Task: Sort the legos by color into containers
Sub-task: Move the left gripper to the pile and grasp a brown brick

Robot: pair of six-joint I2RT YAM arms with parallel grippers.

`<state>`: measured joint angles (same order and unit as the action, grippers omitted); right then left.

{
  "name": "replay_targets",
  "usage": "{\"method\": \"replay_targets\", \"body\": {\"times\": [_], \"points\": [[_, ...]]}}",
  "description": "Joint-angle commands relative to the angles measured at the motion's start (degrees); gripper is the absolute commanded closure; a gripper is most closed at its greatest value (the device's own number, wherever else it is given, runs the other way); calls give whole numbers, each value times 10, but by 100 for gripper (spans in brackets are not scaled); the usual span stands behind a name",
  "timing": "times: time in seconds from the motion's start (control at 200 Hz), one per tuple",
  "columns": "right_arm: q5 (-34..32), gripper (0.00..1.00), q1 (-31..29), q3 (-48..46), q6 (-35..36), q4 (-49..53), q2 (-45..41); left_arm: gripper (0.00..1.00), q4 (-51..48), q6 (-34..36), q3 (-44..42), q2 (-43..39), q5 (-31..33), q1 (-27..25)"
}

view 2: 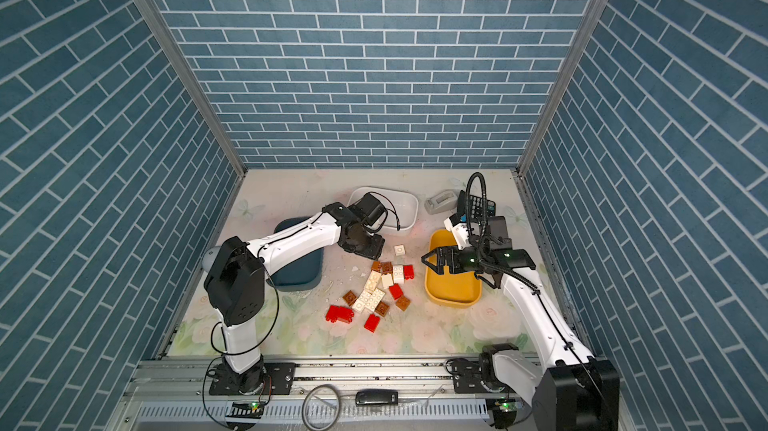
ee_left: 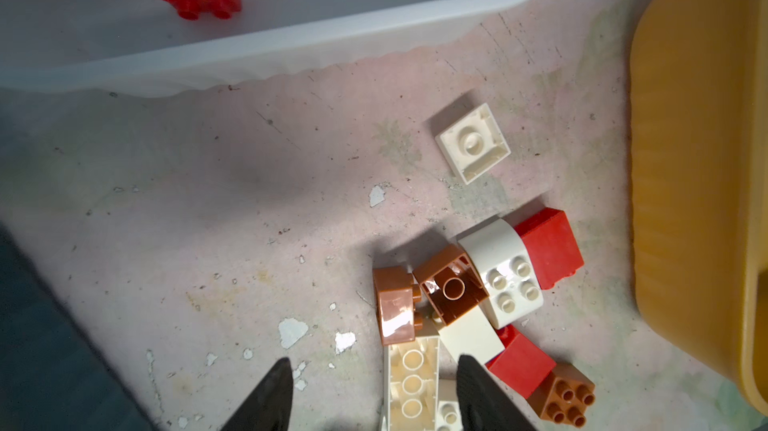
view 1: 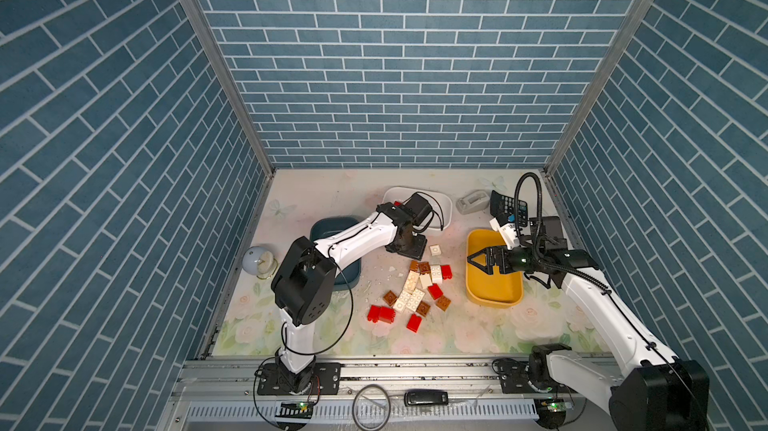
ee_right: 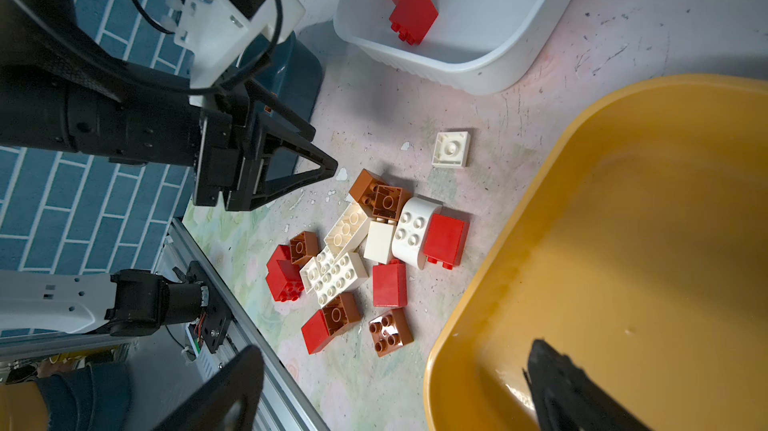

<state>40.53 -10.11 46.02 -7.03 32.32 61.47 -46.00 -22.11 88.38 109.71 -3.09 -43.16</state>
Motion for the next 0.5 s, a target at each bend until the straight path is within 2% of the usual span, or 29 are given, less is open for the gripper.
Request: {"method": "replay_targets", "body": {"times": [0.0, 0.235, 0.495], "points": [[9, 1, 2, -10, 13, 2, -13, 39, 12, -12, -4, 28, -1, -5], [7, 1, 2, -20, 11, 3, -18, 50, 25, -11, -13, 52, -7, -9], [8, 1, 2, -20, 11, 1, -15, 54, 35, -10, -32, 65, -16, -15]]}}
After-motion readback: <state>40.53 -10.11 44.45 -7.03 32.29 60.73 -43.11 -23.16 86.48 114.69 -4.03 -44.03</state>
